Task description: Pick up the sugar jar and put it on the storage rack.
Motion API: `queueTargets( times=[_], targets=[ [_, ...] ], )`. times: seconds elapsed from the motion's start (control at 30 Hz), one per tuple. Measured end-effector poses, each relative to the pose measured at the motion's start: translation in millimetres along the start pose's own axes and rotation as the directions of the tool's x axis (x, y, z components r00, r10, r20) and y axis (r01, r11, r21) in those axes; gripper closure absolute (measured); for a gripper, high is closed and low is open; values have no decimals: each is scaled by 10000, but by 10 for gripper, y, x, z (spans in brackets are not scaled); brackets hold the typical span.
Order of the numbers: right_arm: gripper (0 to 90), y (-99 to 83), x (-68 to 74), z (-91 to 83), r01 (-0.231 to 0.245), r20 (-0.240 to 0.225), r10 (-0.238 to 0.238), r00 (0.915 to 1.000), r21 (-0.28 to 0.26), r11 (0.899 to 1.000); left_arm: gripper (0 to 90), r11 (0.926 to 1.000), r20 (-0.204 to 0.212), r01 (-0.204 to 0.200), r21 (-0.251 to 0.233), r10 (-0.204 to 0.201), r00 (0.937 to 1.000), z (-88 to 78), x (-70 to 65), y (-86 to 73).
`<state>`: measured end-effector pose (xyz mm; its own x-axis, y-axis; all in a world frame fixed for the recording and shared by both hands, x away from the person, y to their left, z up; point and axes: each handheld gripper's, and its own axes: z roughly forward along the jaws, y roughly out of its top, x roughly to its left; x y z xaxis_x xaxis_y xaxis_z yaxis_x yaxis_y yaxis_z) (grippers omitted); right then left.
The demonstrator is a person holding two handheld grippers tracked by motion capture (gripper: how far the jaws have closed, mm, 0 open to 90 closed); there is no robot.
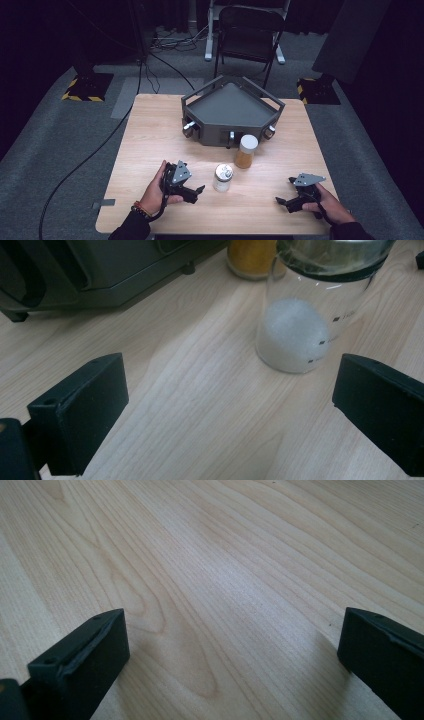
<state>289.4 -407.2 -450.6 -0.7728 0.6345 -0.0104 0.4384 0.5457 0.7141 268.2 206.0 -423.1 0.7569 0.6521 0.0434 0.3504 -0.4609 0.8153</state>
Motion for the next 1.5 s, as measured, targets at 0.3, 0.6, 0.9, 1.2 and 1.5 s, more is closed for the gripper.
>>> queueTargets(
  times=[0.3,0.6,0.9,1.2,1.5],
  targets=[
    [0,0,0,0,0,1,0,10000,2,10000,8,9998,221,-206,-48,207,9995,102,-47,82],
    [0,0,0,0,1,0,-1,10000,1,10000,8,9997,468,-196,-121,201,9987,199,-89,133],
    [0,0,0,0,1,0,-1,10000,1,10000,8,9997,735,-205,-118,213,9971,306,-136,190],
    [0,0,0,0,0,-1,0,10000,1,10000,8,9999,1023,-51,-133,64,9947,402,-135,229],
    [0,0,0,0,1,1,-1,10000,1,10000,14,9999,1121,114,-97,-103,9936,511,-176,253]
  ],
)
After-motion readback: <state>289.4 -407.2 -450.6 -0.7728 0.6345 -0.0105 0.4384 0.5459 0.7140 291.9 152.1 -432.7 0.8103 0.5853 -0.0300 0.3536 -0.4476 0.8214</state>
